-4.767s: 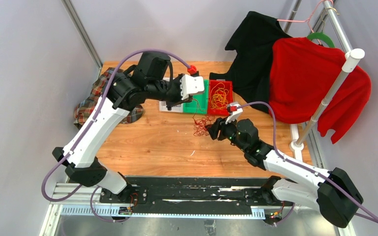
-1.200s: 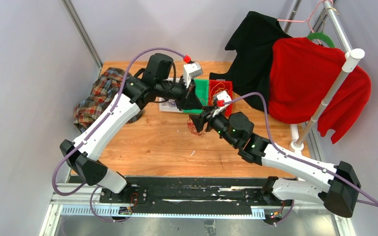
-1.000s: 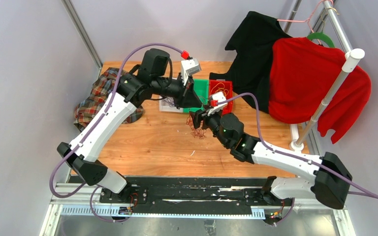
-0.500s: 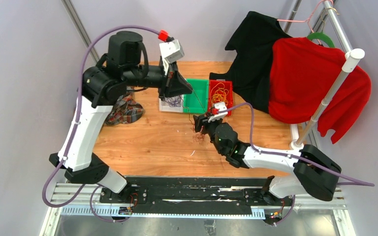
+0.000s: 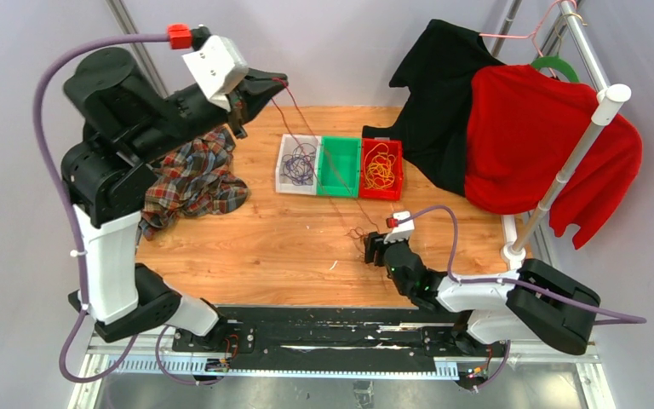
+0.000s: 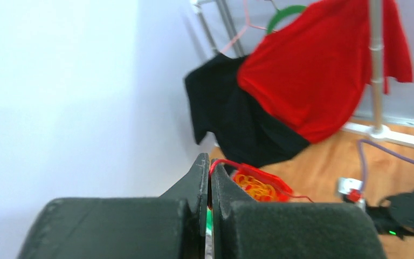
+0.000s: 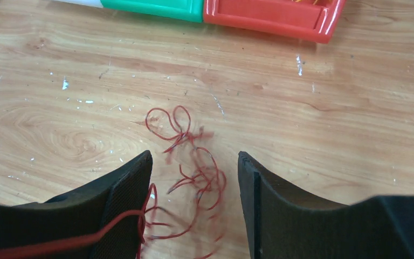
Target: Untangle the cables
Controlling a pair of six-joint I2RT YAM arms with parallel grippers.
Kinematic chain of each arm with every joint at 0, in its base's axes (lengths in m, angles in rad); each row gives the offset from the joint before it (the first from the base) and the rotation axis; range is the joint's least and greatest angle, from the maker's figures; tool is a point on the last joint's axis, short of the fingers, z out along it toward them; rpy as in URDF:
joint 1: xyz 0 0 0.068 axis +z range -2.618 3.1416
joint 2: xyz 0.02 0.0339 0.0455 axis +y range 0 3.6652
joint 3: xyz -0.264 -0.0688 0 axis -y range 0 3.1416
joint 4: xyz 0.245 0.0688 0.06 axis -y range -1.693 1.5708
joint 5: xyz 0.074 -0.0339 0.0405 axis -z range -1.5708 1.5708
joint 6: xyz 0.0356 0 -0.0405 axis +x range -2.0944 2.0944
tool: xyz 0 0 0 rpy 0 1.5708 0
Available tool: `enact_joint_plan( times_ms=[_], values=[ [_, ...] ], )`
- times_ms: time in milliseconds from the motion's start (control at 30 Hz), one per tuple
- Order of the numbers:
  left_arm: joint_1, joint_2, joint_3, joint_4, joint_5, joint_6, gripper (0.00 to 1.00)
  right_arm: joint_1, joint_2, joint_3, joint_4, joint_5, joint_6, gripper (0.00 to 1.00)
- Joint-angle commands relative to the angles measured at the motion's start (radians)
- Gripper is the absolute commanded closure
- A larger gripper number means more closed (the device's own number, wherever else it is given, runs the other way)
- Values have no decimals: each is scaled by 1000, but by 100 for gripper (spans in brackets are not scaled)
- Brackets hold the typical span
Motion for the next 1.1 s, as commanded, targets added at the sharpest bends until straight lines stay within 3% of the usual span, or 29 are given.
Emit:
enact_joint_plan(
  times_ms=[0,200,300,467,667,867,1067],
  values=[
    [0,-31,-28,185,-159,99,100,-6,-73,-38,-60,52,51,41],
    [0,-64,-128,424,-355,194,100,-7,-168,-73,-99,41,63,44],
    [1,-36,-84,536,-441,266,100,-11,-187,-78,-121,43,72,45],
    [0,-18,-52,723,-514,339,100,-16,-212,-104,-135,54,94,37],
    [0,-14,-65,761,-533,351,100,-32,-256,-115,-166,51,107,34],
    [0,-43,-117,662,-445,289,100,-46,-293,-94,-168,16,73,37],
    [-1,-48,-124,637,-423,293,100,-44,-281,23,-165,-180,-28,31]
  ],
)
